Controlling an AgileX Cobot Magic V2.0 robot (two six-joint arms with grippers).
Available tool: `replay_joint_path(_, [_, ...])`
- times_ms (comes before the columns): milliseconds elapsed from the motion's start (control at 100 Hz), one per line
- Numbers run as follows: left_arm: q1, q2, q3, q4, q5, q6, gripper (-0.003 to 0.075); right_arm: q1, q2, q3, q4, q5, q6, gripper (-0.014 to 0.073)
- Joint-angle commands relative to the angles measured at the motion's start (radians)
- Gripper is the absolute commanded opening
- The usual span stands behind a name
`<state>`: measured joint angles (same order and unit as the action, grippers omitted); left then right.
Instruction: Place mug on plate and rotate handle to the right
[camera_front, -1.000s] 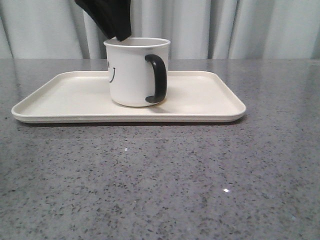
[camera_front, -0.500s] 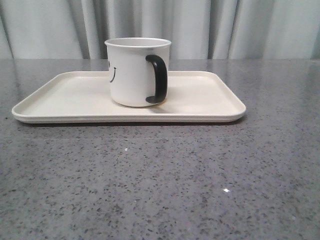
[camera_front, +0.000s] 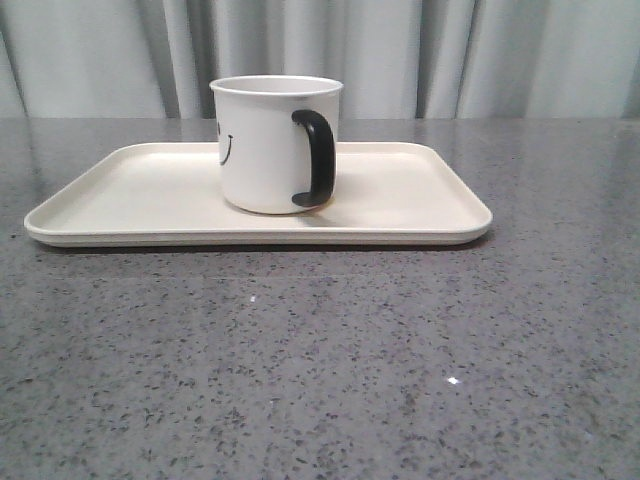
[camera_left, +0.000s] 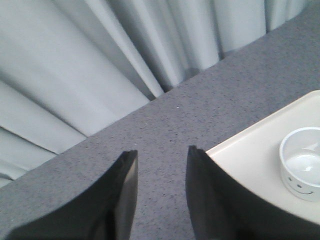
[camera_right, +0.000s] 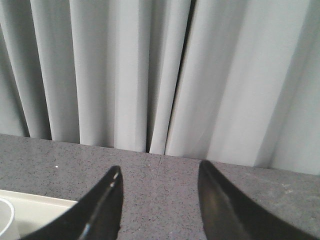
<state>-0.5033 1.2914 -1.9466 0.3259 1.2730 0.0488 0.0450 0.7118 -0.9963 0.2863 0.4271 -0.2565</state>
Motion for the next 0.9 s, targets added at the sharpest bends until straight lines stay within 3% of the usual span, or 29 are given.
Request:
replay_joint_path(0, [-0.006,-0.1,0.028,0.08,-0.011,-0.049,0.0248,-0.007,0.003,-0.031,0.0,-0.077,-0.006,0.0367])
replay_joint_path(130, [-0.006,-0.214,0.132,0.165,-0.011,-0.105,0.0197,-0.007,0.003,-0.031,0.0,-0.077,-0.006,0.0367])
replay_joint_path(290, [-0.006,-0.352,0.299,0.229,-0.011,-0.165,-0.0022,-0.007,0.003,-0.031,0.0,-0.077,-0.006,0.0367])
replay_joint_path(460, [-0.006,-0.484,0.468,0.302,-0.031,-0.266,-0.002,-0.007,0.003,-0.031,0.0,-0.077,-0.006,0.0367])
replay_joint_path(650, [-0.006,-0.552,0.566,0.321,-0.026,-0.271,-0.002,-0.005,0.004,-0.052,0.0,-0.105,-0.006,0.0367])
replay_joint_path(890, [-0.006,-0.557,0.595,0.32,-0.014,-0.273,-0.002,0.053,0.157,-0.311,0.001,0.043,-0.041,0.0367])
